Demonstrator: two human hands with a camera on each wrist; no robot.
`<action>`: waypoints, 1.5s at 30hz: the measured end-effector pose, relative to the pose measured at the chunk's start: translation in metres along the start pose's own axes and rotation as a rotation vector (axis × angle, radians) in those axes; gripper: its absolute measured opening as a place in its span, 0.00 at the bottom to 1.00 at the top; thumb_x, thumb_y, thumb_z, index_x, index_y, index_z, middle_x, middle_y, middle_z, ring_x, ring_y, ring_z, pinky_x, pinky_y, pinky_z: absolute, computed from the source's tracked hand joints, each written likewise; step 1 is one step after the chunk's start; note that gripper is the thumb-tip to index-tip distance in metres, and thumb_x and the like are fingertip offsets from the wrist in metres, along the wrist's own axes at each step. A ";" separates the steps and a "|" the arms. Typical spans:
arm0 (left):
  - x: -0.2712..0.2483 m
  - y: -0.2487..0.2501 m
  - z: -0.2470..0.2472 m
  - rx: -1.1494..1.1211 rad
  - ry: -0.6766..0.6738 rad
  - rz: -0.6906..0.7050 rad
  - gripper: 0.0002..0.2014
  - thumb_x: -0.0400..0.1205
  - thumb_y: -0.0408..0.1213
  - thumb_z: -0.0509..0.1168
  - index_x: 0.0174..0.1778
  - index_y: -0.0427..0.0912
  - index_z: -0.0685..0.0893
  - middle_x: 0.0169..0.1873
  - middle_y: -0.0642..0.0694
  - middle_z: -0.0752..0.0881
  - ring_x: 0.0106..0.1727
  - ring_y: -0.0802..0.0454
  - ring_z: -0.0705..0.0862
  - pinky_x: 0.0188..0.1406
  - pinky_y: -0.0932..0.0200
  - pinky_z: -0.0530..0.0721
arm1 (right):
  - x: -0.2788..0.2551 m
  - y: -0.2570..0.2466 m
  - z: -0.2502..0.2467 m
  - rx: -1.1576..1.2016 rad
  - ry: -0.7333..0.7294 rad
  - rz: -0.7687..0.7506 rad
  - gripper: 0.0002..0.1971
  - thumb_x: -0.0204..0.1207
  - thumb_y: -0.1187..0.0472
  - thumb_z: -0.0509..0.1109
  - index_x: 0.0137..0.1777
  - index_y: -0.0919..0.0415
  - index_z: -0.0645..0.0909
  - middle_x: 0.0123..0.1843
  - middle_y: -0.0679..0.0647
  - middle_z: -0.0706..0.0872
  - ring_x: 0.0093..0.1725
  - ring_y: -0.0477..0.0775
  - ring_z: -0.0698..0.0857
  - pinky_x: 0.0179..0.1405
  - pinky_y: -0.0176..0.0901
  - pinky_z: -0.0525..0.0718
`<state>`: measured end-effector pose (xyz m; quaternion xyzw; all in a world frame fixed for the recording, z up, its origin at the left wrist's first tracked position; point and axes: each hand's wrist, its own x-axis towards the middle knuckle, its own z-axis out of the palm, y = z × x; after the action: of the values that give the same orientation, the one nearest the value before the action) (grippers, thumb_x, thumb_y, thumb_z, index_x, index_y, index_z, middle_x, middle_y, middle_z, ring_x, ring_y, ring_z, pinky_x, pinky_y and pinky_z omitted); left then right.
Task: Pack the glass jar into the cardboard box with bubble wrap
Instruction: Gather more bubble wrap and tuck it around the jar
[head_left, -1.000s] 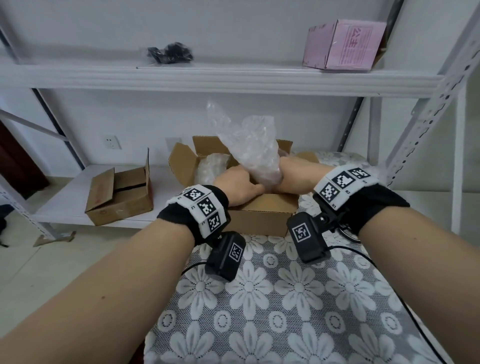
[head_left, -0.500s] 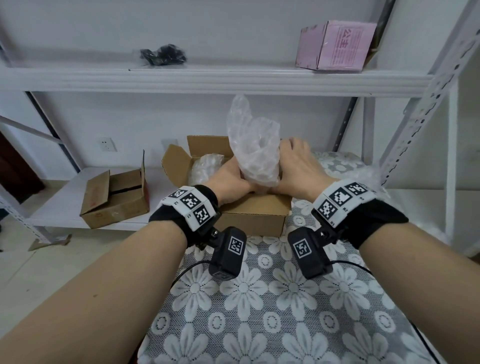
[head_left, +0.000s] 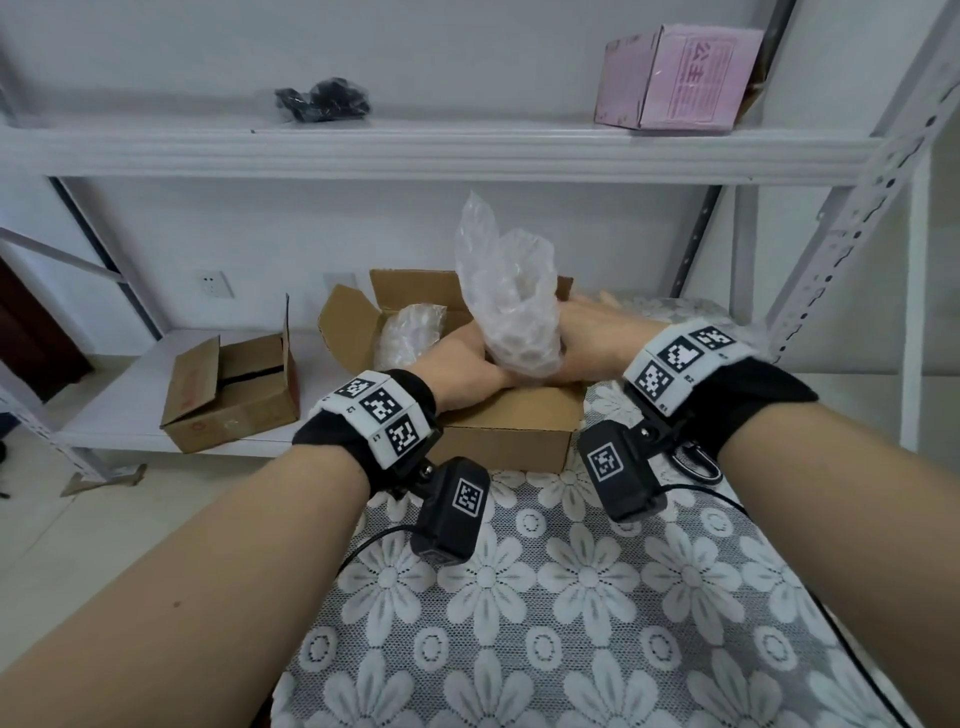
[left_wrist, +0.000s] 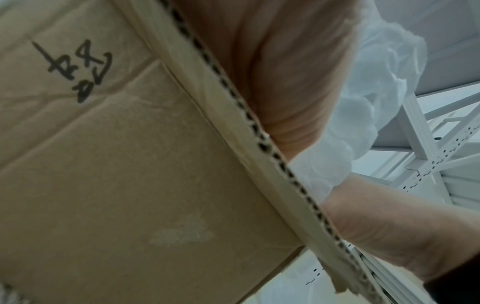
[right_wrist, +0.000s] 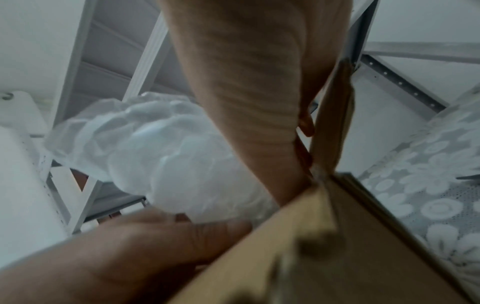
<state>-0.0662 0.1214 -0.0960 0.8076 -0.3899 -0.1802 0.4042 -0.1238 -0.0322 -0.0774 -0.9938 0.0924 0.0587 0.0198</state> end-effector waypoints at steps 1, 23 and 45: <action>0.000 -0.001 0.000 0.019 -0.003 0.014 0.29 0.77 0.46 0.73 0.74 0.48 0.75 0.68 0.51 0.80 0.61 0.60 0.76 0.59 0.67 0.70 | 0.001 -0.003 0.002 -0.029 -0.029 -0.017 0.30 0.76 0.38 0.61 0.76 0.48 0.68 0.72 0.52 0.79 0.73 0.58 0.73 0.77 0.58 0.60; 0.003 0.005 0.000 -0.271 -0.017 -0.005 0.31 0.69 0.28 0.78 0.66 0.50 0.76 0.54 0.56 0.87 0.55 0.64 0.84 0.48 0.77 0.81 | -0.019 0.009 -0.009 0.427 0.202 0.086 0.48 0.52 0.49 0.86 0.70 0.58 0.66 0.63 0.52 0.77 0.61 0.53 0.77 0.62 0.51 0.81; -0.011 0.023 0.003 0.195 0.221 -0.072 0.39 0.73 0.43 0.77 0.77 0.48 0.66 0.65 0.43 0.83 0.65 0.46 0.80 0.68 0.51 0.78 | -0.026 0.004 -0.025 0.406 0.010 0.035 0.16 0.72 0.58 0.76 0.58 0.60 0.81 0.56 0.55 0.87 0.49 0.51 0.85 0.51 0.44 0.84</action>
<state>-0.0861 0.1201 -0.0802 0.8713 -0.3293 -0.0658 0.3578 -0.1471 -0.0322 -0.0494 -0.9679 0.1197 0.0341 0.2184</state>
